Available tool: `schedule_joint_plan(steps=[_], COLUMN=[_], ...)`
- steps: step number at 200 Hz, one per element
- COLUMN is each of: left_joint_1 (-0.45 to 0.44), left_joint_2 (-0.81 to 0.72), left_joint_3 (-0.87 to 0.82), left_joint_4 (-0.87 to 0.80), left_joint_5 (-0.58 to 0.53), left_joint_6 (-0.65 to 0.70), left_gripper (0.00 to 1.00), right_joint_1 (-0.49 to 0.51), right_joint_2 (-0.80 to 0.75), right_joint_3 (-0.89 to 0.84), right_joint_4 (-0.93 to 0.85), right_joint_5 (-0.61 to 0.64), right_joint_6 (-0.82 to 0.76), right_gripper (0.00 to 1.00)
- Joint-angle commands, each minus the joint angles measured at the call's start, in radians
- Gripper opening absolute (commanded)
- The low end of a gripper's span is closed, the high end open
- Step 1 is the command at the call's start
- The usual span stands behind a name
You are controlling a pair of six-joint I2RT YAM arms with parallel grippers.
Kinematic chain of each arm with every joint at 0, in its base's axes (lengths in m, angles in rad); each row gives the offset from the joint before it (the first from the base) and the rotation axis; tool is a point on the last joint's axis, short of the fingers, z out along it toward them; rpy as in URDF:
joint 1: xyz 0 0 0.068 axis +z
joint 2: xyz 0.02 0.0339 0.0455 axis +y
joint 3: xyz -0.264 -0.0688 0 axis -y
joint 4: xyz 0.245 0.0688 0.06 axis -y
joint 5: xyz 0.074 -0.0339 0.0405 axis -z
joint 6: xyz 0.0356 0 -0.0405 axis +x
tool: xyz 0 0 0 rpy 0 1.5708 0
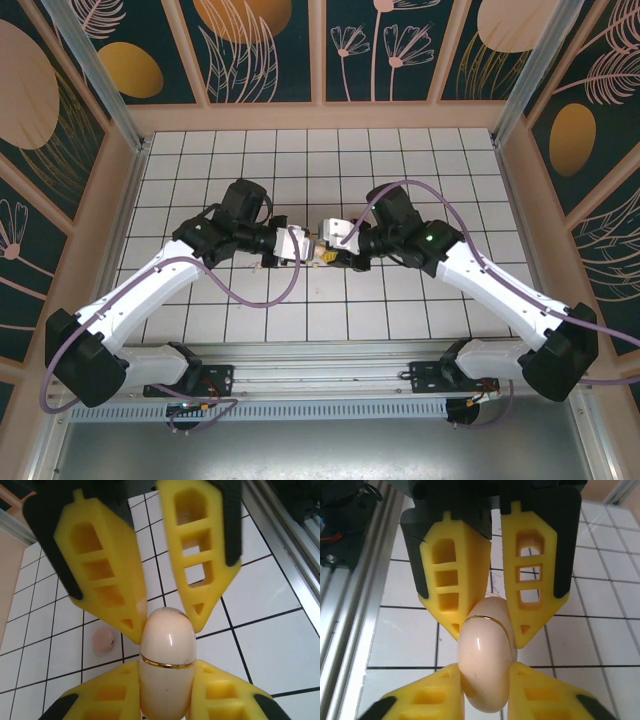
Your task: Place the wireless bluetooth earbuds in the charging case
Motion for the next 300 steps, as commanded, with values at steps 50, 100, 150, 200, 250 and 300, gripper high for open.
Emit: schedule_joint_plan(steps=[50,100,150,200,250,300], left_joint_1=[-0.008,-0.009,-0.008,-0.008,-0.008,-0.007], left_joint_2=[-0.057,-0.057,-0.045,-0.049,-0.054,-0.054], left_joint_3=[-0.205,-0.235,-0.222,-0.214,-0.201,-0.174], left_joint_4=[0.524,0.642,0.649,0.656,0.66,0.588], left_joint_5=[0.231,0.278,0.321,0.335,0.351,0.333], left_joint_6=[-0.509,-0.625,-0.644,-0.654,-0.648,-0.581], left_gripper=[0.08,0.08,0.09,0.09,0.1,0.16], right_joint_1=[-0.05,-0.108,-0.109,-0.109,-0.112,-0.121], right_joint_2=[-0.391,-0.405,-0.329,-0.305,-0.29,-0.288], right_joint_3=[-0.341,-0.378,-0.344,-0.324,-0.299,-0.269], right_joint_4=[0.468,0.566,0.571,0.542,0.498,0.433], right_joint_5=[-0.004,-0.157,-0.197,-0.217,-0.21,-0.207], right_joint_6=[0.275,0.374,0.371,0.349,0.327,0.291], right_gripper=[0.48,0.51,0.51,0.43,0.23,0.11])
